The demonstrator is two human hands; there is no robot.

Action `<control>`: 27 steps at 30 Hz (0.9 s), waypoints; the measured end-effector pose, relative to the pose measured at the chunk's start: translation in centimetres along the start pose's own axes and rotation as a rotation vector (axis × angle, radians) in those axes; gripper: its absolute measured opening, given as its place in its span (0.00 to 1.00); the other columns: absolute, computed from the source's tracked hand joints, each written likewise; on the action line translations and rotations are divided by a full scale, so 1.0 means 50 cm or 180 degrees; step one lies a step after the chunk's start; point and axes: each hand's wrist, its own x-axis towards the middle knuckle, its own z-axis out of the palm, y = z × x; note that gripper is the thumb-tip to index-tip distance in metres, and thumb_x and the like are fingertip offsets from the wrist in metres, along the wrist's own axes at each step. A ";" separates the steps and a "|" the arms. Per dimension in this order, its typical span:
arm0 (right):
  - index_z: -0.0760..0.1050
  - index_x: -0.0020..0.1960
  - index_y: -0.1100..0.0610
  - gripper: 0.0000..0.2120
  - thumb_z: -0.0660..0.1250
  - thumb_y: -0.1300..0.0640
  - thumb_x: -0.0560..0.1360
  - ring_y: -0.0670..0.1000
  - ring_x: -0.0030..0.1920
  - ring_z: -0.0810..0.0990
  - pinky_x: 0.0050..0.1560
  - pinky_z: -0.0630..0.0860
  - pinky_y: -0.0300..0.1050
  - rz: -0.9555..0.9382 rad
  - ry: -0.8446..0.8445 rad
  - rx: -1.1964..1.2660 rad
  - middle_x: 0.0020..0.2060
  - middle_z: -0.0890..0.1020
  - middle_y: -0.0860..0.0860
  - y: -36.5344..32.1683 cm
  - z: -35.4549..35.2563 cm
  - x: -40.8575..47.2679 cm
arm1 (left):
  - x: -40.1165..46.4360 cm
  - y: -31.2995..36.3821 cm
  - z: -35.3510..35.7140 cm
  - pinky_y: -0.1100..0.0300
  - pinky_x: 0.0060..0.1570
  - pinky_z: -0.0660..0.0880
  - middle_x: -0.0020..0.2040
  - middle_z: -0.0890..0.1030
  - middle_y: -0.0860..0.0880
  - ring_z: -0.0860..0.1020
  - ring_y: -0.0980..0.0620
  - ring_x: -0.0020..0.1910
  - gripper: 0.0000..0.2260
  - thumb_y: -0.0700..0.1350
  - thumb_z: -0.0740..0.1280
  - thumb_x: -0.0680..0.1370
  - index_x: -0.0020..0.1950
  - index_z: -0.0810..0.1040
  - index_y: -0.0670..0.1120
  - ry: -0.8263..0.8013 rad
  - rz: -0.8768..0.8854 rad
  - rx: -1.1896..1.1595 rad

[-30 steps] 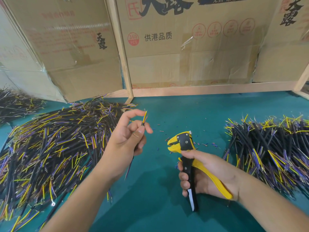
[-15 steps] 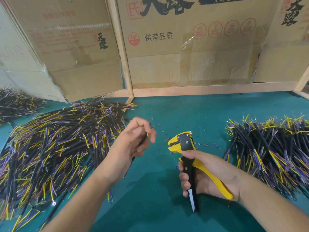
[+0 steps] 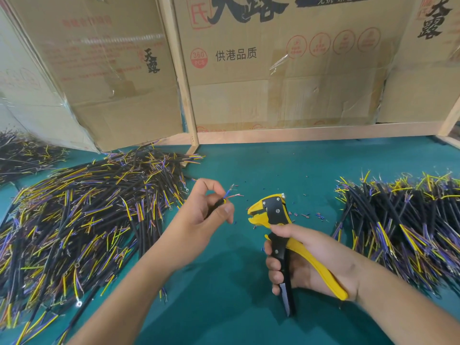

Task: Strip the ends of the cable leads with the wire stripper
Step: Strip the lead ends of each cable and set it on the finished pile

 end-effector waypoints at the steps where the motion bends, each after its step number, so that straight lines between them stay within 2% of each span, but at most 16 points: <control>1: 0.76 0.47 0.61 0.18 0.72 0.45 0.74 0.58 0.36 0.73 0.46 0.77 0.57 -0.0063 -0.0063 -0.0028 0.37 0.72 0.57 0.002 -0.002 0.002 | 0.000 -0.001 -0.001 0.71 0.33 0.65 0.37 0.77 0.49 0.70 0.61 0.31 0.05 0.39 0.61 0.82 0.54 0.64 0.43 -0.0033 -0.0009 0.0118; 4: 0.77 0.47 0.60 0.19 0.75 0.45 0.72 0.58 0.36 0.74 0.47 0.77 0.57 -0.0282 -0.0197 -0.0059 0.37 0.73 0.57 0.010 -0.005 0.010 | -0.001 -0.005 -0.003 0.69 0.34 0.65 0.37 0.78 0.52 0.70 0.60 0.33 0.05 0.36 0.59 0.83 0.54 0.64 0.44 -0.0112 -0.0016 0.0289; 6: 0.77 0.47 0.60 0.18 0.76 0.46 0.72 0.58 0.36 0.74 0.46 0.77 0.58 -0.0436 -0.0182 -0.0037 0.36 0.73 0.58 0.018 -0.005 0.017 | -0.001 -0.004 -0.003 0.69 0.36 0.65 0.38 0.77 0.52 0.70 0.59 0.35 0.04 0.38 0.59 0.84 0.54 0.64 0.44 -0.0149 -0.0001 0.0310; 11: 0.77 0.46 0.60 0.18 0.77 0.47 0.71 0.59 0.35 0.74 0.44 0.77 0.58 -0.0697 -0.0086 0.0206 0.35 0.73 0.58 0.027 0.002 0.026 | -0.003 -0.003 -0.004 0.70 0.35 0.64 0.40 0.76 0.50 0.68 0.61 0.32 0.04 0.40 0.58 0.83 0.56 0.64 0.45 -0.0342 0.0062 0.0335; 16: 0.76 0.47 0.60 0.15 0.74 0.48 0.75 0.58 0.36 0.73 0.46 0.77 0.57 -0.0722 -0.0408 0.0235 0.37 0.73 0.58 0.026 0.010 0.017 | -0.008 -0.010 -0.003 0.53 0.40 0.63 0.40 0.75 0.54 0.64 0.40 0.40 0.04 0.47 0.59 0.83 0.57 0.66 0.53 -0.0543 0.0038 0.0300; 19: 0.77 0.47 0.60 0.15 0.74 0.48 0.74 0.58 0.36 0.73 0.45 0.77 0.57 -0.0737 -0.0428 0.0176 0.36 0.73 0.58 0.029 0.012 0.019 | -0.008 -0.011 -0.003 0.48 0.43 0.63 0.42 0.75 0.53 0.65 0.38 0.42 0.05 0.50 0.59 0.82 0.56 0.66 0.53 -0.0584 0.0090 0.0275; 23: 0.76 0.49 0.60 0.14 0.71 0.49 0.77 0.58 0.37 0.74 0.47 0.77 0.58 -0.0704 -0.0551 0.0129 0.37 0.74 0.57 0.033 0.006 0.020 | -0.006 -0.013 -0.005 0.41 0.46 0.64 0.42 0.75 0.53 0.65 0.38 0.44 0.04 0.50 0.59 0.82 0.54 0.65 0.54 -0.0573 0.0075 0.0179; 27: 0.77 0.49 0.60 0.14 0.71 0.49 0.78 0.58 0.37 0.74 0.47 0.76 0.58 -0.0730 -0.0574 0.0091 0.37 0.74 0.57 0.035 0.003 0.022 | -0.007 -0.016 -0.004 0.40 0.47 0.64 0.42 0.74 0.52 0.66 0.39 0.44 0.03 0.48 0.59 0.82 0.53 0.64 0.53 -0.0604 0.0066 0.0239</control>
